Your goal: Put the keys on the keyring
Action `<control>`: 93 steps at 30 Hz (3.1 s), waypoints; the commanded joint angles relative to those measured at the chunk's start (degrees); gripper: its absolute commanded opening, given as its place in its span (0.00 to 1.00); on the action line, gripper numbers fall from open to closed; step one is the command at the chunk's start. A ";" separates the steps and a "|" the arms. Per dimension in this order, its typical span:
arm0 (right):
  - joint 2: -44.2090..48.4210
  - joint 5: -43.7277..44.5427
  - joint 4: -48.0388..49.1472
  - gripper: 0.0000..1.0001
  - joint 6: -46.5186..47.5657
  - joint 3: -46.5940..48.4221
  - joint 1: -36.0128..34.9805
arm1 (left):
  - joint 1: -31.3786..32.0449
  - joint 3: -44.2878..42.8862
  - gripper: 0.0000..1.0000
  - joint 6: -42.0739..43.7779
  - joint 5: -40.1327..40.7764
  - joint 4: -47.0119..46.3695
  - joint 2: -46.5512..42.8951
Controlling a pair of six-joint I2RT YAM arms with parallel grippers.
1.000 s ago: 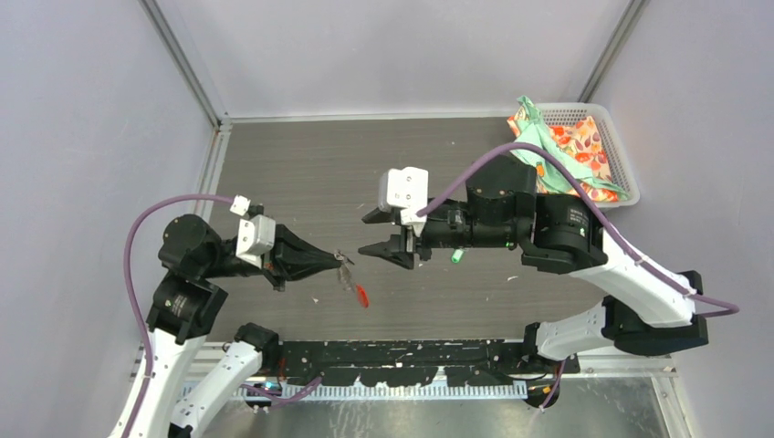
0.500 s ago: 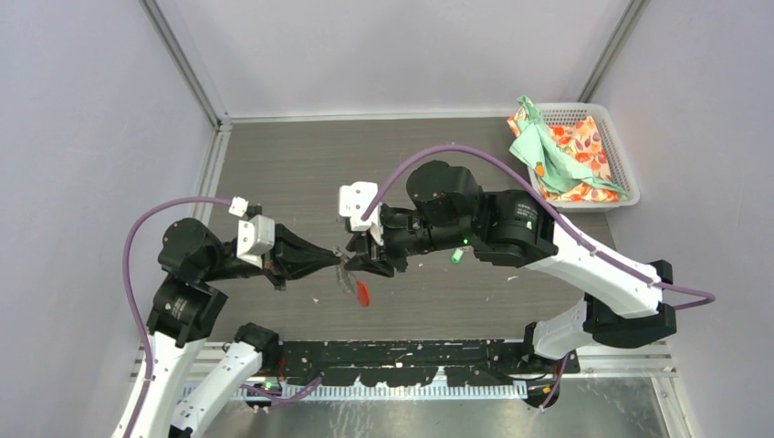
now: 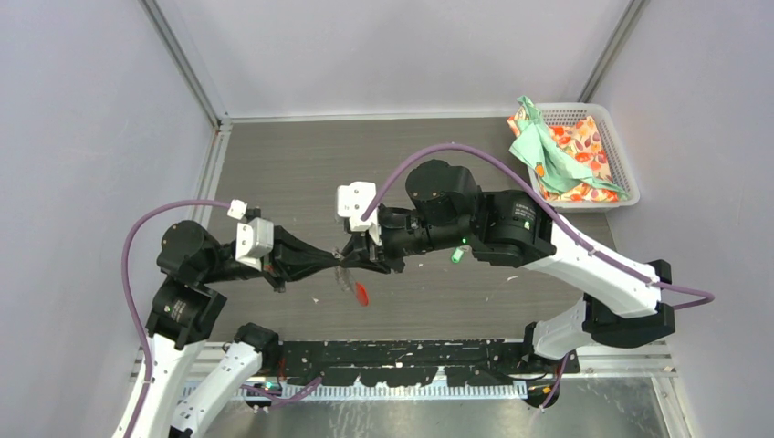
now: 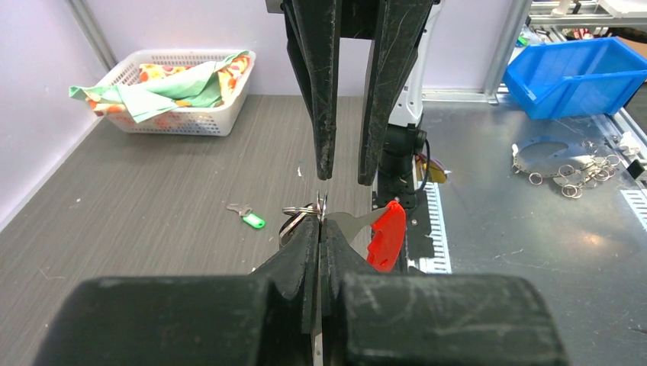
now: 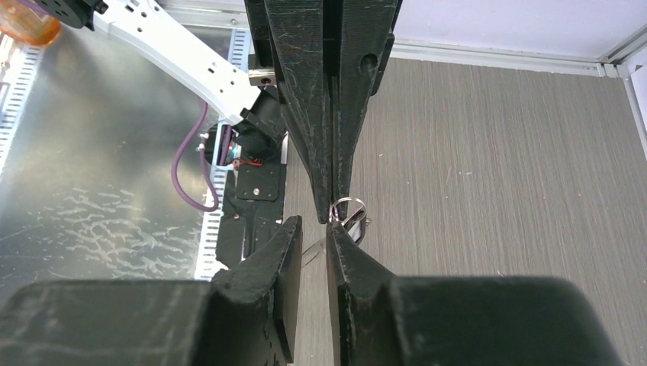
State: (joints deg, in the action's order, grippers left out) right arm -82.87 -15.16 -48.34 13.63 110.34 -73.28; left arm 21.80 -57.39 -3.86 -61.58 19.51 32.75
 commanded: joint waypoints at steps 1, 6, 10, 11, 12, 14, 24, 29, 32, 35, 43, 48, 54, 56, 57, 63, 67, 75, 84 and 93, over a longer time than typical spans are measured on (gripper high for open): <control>-0.25 -0.53 2.45 0.24 0.21 0.58 0.06 | 0.26 -0.44 0.00 0.43 -1.27 -2.41 -0.54; -0.54 -0.66 2.61 0.25 0.26 0.33 0.06 | 0.26 -0.71 0.00 0.52 -1.63 -2.26 -0.50; -0.73 -1.04 2.45 0.24 0.30 -0.07 0.08 | 0.26 -0.90 0.00 0.52 -1.79 -2.28 -0.50; -0.78 -1.22 2.46 0.24 0.32 -0.12 0.08 | 0.26 -0.92 0.00 0.52 -1.79 -2.28 -0.50; -0.81 -1.27 2.39 0.23 0.34 -0.18 0.11 | 0.26 -0.96 0.00 0.54 -1.79 -2.25 -0.50; -0.80 -1.29 2.41 0.19 0.58 -0.33 0.03 | 0.26 -1.01 0.00 0.52 -1.79 -2.23 -0.50; -1.07 -0.51 1.77 0.15 0.83 -0.75 0.06 | 0.26 -1.48 0.00 0.69 -1.66 -2.25 -0.37; -1.26 0.32 1.41 0.19 0.77 -1.18 -0.01 | 0.26 -1.55 0.00 0.78 -1.35 -2.28 -0.31; -1.34 0.56 1.47 0.19 0.86 -1.27 0.06 | 0.26 -1.67 0.00 0.87 -1.35 -2.28 -0.32; -1.35 1.10 1.48 0.17 0.96 -1.35 0.05 | 0.26 -1.75 0.00 0.87 -1.29 -2.24 -0.32; -1.11 1.59 1.72 0.25 0.90 -2.04 0.02 | 0.26 -1.91 0.00 0.85 -0.73 -2.27 -0.39; -0.48 1.30 2.63 0.20 0.76 -2.58 0.02 | 0.26 -1.87 0.00 0.95 -0.60 -2.24 -0.32; -0.72 3.37 2.41 0.17 1.32 -3.50 0.02 | 0.26 -2.36 0.00 0.89 0.11 -2.28 -0.23; -1.15 5.22 1.86 0.19 1.82 -3.66 0.04 | 0.26 -2.59 0.00 0.66 0.54 -2.40 -0.15; -1.16 5.64 1.79 0.20 2.15 -3.98 -0.02 | 0.26 -2.77 0.00 0.47 0.83 -2.57 -0.07; -0.04 7.48 4.13 0.09 2.52 -5.48 0.02 | 0.26 -3.21 0.00 0.18 1.07 -2.65 0.20; 1.08 8.15 5.62 0.00 2.91 -6.62 -0.01 | 0.26 -3.25 0.00 -0.05 0.98 -2.69 0.38; 5.35 8.23 12.56 0.01 -0.88 -11.05 -0.02 | 0.26 -3.18 0.05 -1.33 1.29 -2.71 0.69; 8.49 5.59 12.20 0.01 -2.32 -13.41 1.07 | 0.26 -6.30 0.42 5.54 -2.32 7.03 0.38; 8.46 0.08 9.51 0.01 -4.98 -13.92 2.15 | 0.26 -10.69 0.38 30.17 -4.46 27.59 4.74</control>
State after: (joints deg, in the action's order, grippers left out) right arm -75.46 -13.52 -39.00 10.87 96.42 -71.37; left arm 21.91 -66.52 16.03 -64.82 38.00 34.39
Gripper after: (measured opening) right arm 0.017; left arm 0.403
